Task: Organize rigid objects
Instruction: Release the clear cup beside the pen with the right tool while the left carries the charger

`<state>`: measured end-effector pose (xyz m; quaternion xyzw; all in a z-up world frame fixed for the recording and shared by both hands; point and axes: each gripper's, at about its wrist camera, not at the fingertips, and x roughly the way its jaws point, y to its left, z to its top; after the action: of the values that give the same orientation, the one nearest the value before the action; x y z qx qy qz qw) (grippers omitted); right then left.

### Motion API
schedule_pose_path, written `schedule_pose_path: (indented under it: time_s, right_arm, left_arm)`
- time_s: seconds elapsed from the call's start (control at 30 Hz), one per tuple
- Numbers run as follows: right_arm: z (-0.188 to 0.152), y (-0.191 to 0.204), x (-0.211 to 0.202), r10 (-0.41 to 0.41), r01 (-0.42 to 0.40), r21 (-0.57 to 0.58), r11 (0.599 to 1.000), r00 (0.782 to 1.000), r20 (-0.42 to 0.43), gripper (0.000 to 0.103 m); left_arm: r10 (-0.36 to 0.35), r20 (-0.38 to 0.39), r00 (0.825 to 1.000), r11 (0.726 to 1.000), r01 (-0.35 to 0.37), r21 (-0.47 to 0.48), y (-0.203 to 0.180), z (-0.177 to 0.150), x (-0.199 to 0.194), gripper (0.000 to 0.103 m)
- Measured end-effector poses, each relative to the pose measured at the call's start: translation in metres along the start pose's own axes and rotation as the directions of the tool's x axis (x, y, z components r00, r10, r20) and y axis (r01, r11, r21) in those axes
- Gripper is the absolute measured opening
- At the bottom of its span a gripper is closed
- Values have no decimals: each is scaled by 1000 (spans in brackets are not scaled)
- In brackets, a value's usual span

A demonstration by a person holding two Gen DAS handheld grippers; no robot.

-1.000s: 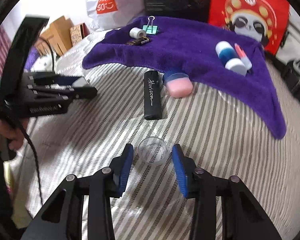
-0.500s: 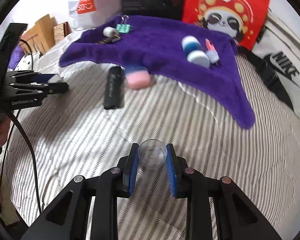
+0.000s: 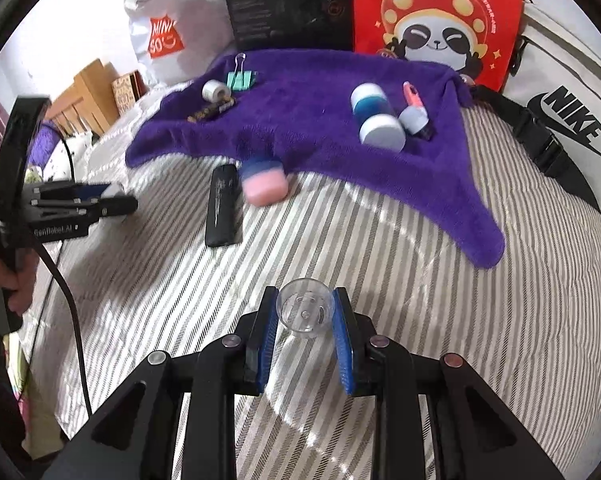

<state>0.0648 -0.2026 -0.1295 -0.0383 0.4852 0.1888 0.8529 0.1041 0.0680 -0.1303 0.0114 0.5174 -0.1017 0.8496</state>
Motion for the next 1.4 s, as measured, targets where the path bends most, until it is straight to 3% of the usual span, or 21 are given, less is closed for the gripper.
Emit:
schedule_pose_path:
  time_s: [0.73,1.03,1.4]
  right_arm:
    - [59,-33,-8,-10,9,15,1000,998,69,27]
    - [107,-49,3,-19,17,21,1000,994,111,27]
    - [174,-62,46,-72,69,28,997,988,134,27]
  left_arm:
    - [-22,65,998,1000,22,-4,-4,43,-22,43]
    - [-29,79,996,999,27,25,-10,74,-16,43]
    - [-15,67,998,999,13,31,-4,91,3,43]
